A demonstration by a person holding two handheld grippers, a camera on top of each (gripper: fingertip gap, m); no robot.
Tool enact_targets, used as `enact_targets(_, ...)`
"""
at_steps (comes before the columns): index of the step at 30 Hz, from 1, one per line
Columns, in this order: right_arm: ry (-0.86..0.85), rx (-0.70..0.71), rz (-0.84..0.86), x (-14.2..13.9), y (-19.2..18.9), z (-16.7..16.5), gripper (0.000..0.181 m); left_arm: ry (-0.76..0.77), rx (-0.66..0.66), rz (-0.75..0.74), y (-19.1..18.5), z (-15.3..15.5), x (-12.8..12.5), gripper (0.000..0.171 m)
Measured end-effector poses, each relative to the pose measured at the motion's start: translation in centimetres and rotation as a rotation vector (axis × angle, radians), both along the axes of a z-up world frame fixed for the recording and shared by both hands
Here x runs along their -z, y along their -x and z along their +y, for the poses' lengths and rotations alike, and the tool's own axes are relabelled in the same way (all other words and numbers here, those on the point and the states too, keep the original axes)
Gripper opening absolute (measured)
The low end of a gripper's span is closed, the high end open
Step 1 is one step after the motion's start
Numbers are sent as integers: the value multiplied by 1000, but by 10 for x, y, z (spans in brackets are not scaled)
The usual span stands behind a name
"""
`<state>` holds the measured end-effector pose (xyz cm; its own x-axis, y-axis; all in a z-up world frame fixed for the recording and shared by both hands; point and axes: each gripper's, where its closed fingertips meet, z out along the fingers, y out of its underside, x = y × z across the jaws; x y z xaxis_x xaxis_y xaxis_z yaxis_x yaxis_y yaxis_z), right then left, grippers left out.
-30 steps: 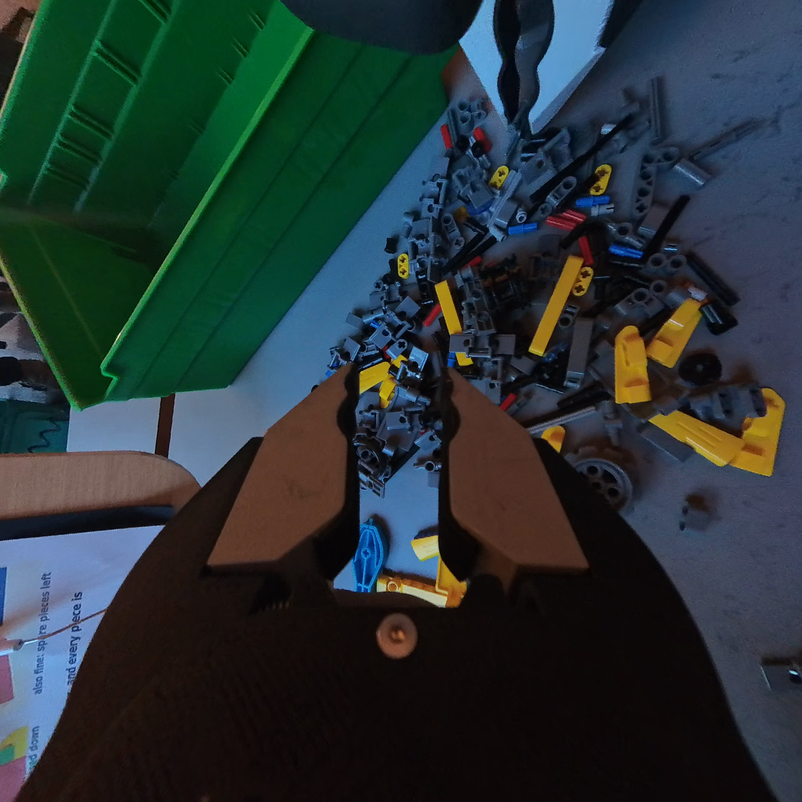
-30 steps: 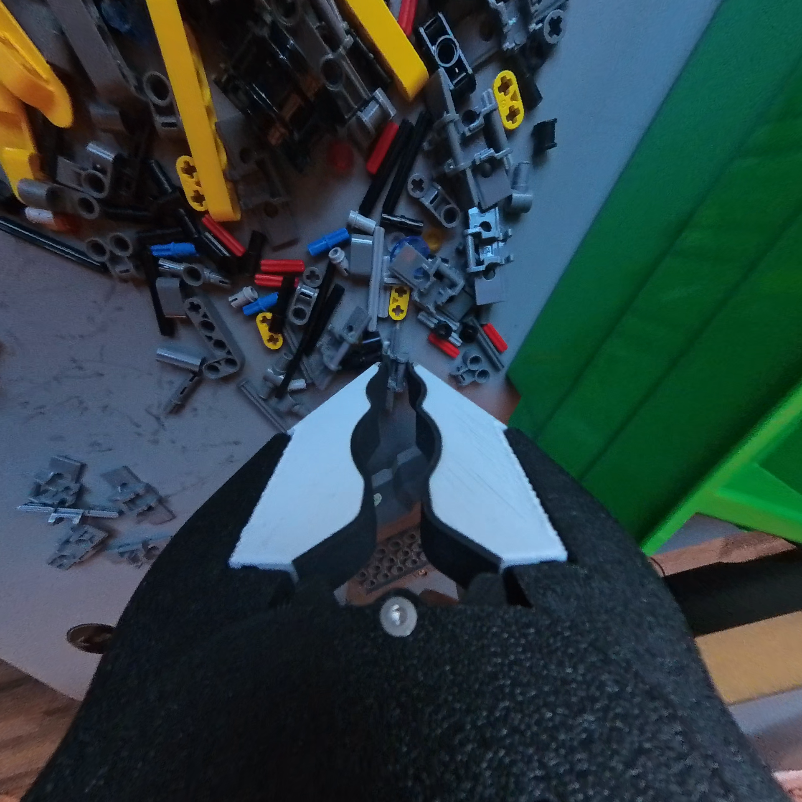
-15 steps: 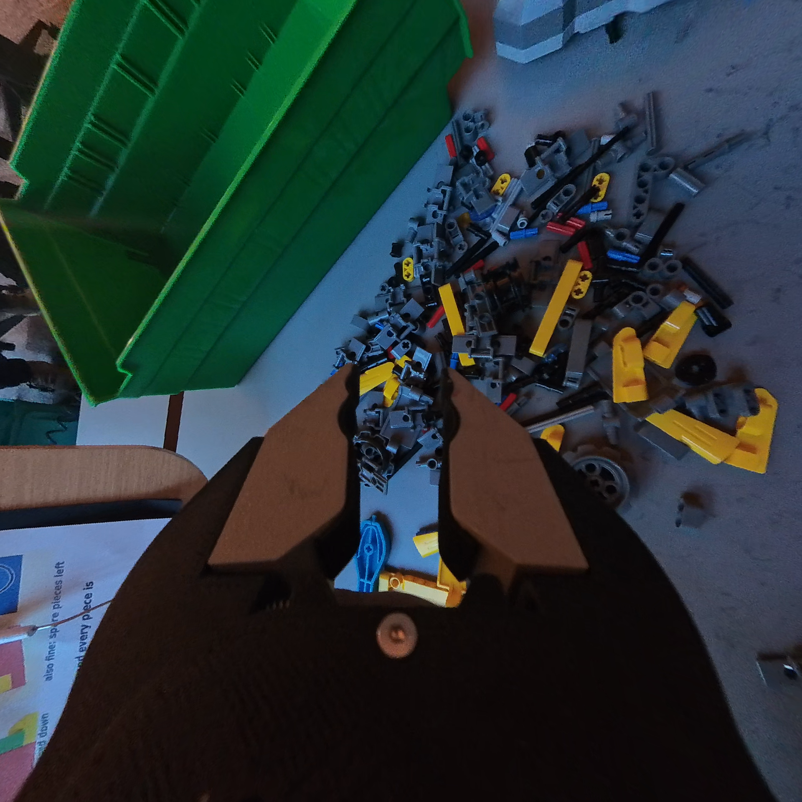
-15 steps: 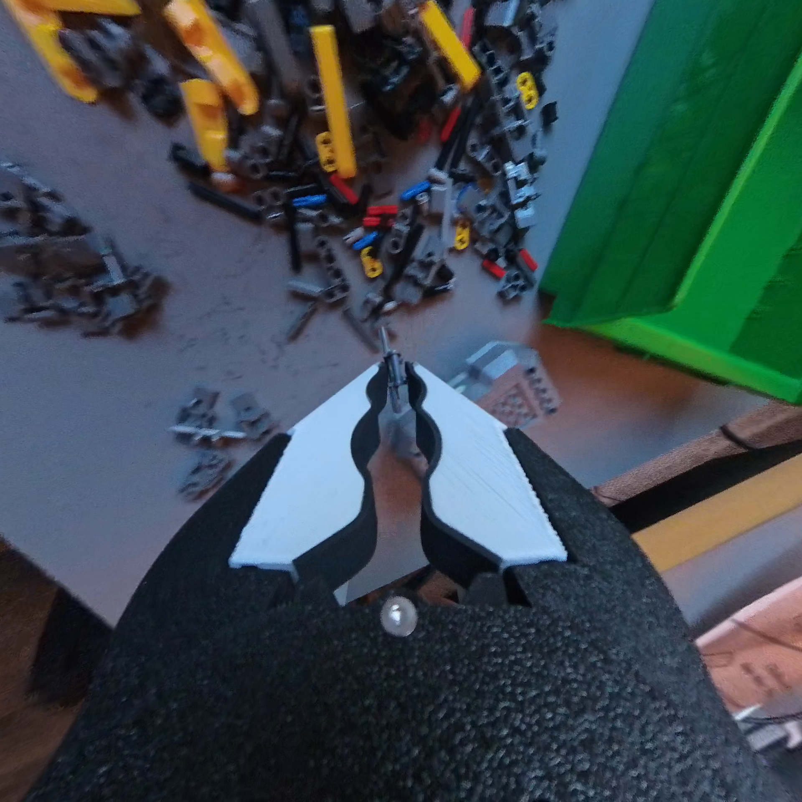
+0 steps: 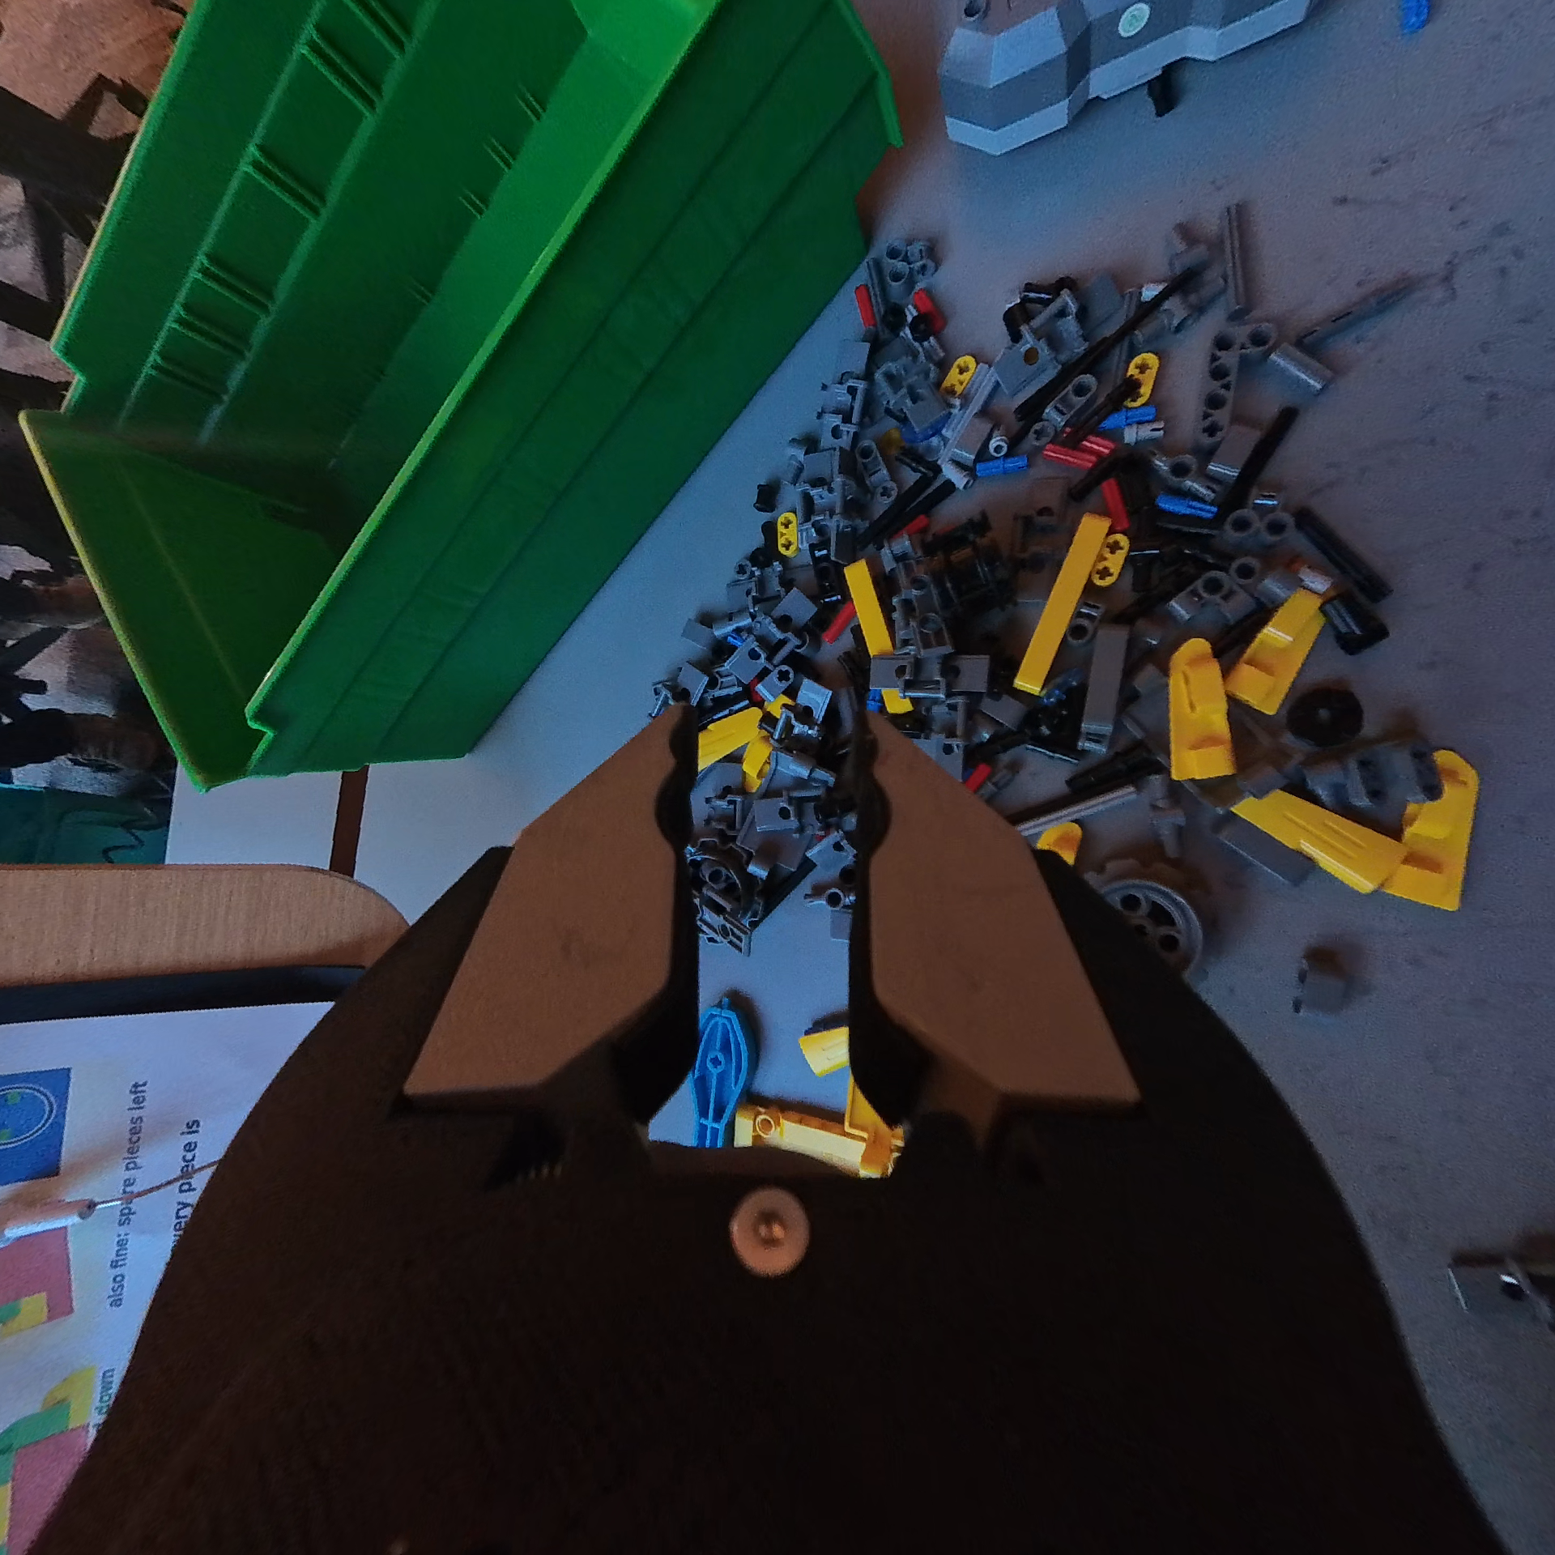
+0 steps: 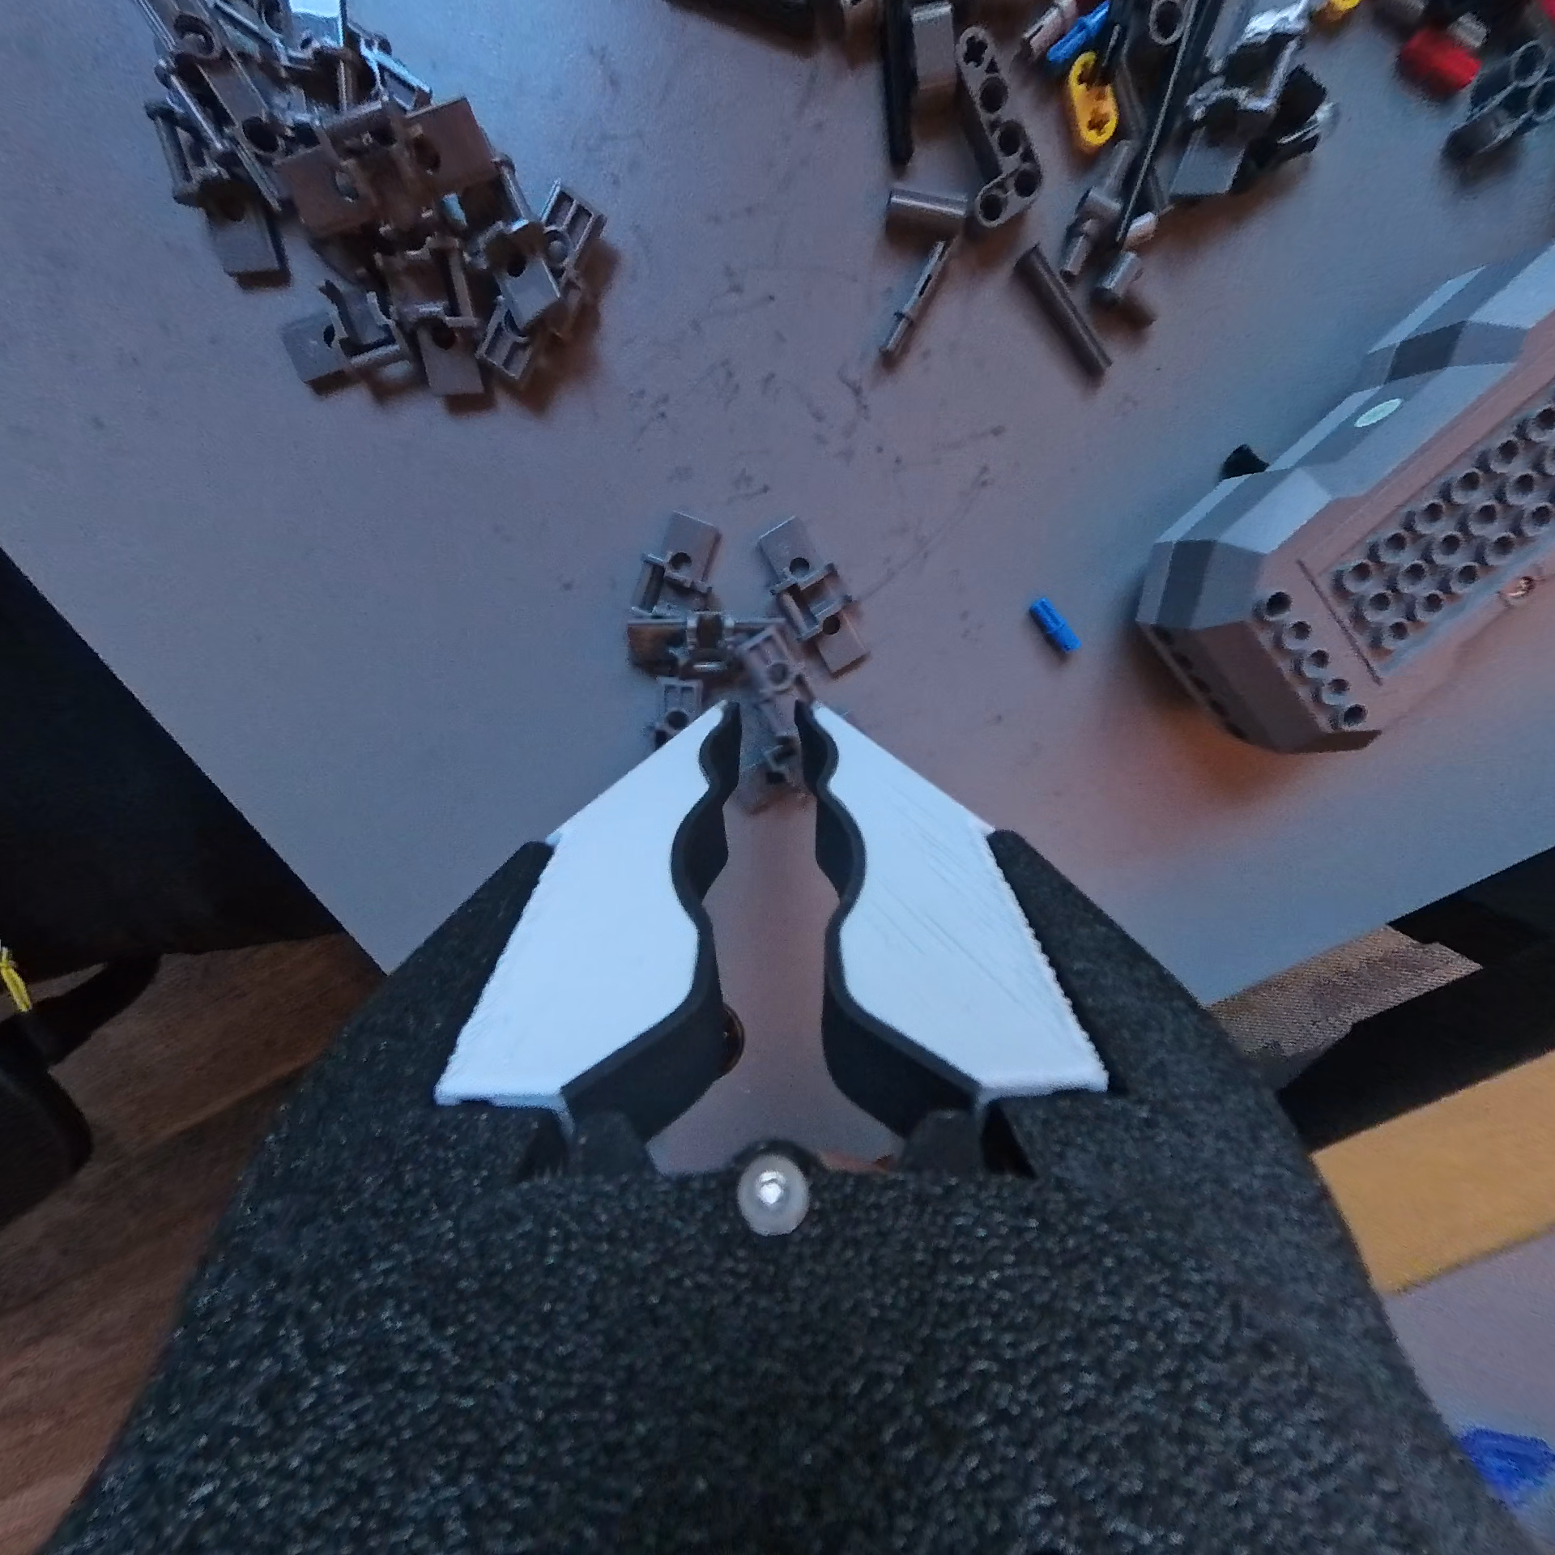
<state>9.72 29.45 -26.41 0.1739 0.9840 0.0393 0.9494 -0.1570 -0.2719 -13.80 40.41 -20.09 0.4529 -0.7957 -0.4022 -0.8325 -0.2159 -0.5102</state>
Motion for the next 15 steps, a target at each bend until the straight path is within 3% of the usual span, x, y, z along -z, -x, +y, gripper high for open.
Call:
enact_targets(3,-15,2,-3,0,-5,1,14,-4,-3,-9,1,0,-2,33)
enact_targets(7,-69,62,86,-21,-1,16,14,-8,-10,-19,3,2,-4,33)
enact_targets(11,-156,169,160,-34,20,45,15,-4,-3,-5,1,1,-2,33)
enact_targets(15,-160,221,204,-26,50,67,16,-7,1,-5,-1,0,-3,32)
